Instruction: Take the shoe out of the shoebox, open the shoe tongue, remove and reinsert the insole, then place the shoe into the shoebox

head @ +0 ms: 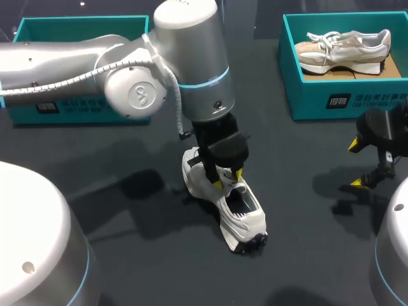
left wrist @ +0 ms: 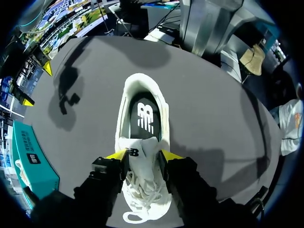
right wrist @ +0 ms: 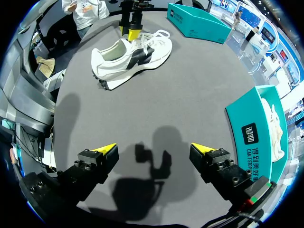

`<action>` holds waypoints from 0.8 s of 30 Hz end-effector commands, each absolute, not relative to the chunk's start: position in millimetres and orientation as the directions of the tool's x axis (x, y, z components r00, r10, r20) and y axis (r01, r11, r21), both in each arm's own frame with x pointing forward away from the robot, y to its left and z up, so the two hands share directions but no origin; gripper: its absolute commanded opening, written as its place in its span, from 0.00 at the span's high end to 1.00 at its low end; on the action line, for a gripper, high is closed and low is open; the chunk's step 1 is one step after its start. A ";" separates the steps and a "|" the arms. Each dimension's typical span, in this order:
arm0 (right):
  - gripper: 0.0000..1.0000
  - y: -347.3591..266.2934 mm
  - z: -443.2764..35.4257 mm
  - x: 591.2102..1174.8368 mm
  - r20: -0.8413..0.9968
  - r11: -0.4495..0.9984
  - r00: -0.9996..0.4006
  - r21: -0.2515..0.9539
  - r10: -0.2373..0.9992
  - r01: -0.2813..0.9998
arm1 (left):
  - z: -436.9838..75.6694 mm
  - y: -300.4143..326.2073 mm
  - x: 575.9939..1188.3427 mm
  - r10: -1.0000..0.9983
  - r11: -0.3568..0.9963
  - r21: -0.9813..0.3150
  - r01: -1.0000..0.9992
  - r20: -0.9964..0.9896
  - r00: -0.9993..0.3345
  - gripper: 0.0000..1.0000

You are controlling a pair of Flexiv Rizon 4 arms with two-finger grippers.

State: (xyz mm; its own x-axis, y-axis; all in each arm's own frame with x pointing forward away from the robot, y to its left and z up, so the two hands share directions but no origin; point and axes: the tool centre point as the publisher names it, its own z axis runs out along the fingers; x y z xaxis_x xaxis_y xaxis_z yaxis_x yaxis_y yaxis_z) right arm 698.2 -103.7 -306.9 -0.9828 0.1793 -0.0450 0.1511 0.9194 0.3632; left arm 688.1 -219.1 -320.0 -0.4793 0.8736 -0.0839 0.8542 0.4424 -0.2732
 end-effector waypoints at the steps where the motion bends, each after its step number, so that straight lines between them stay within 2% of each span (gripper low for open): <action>1: 0.00 -102.9 -306.8 696.6 -0.047 0.921 -0.982 0.359 0.181 0.152 | -300.8 -207.5 683.0 0.873 0.443 -0.254 0.860 -0.095 -0.478 0.59; 8: 0.00 -102.9 -306.8 696.6 -0.047 0.921 -0.982 0.359 0.181 0.152 | -304.7 -220.7 684.8 0.865 0.452 -0.249 0.857 -0.111 -0.489 0.63; 17: 0.00 -102.9 -306.8 696.6 -0.047 0.921 -0.982 0.359 0.181 0.152 | -327.5 -226.3 677.1 0.869 0.463 -0.256 0.849 -0.058 -0.491 0.63; 24: 0.00 -102.9 -306.8 696.6 -0.047 0.921 -0.982 0.359 0.181 0.152 | -299.1 -217.2 671.7 0.870 0.448 -0.253 0.857 -0.097 -0.483 0.62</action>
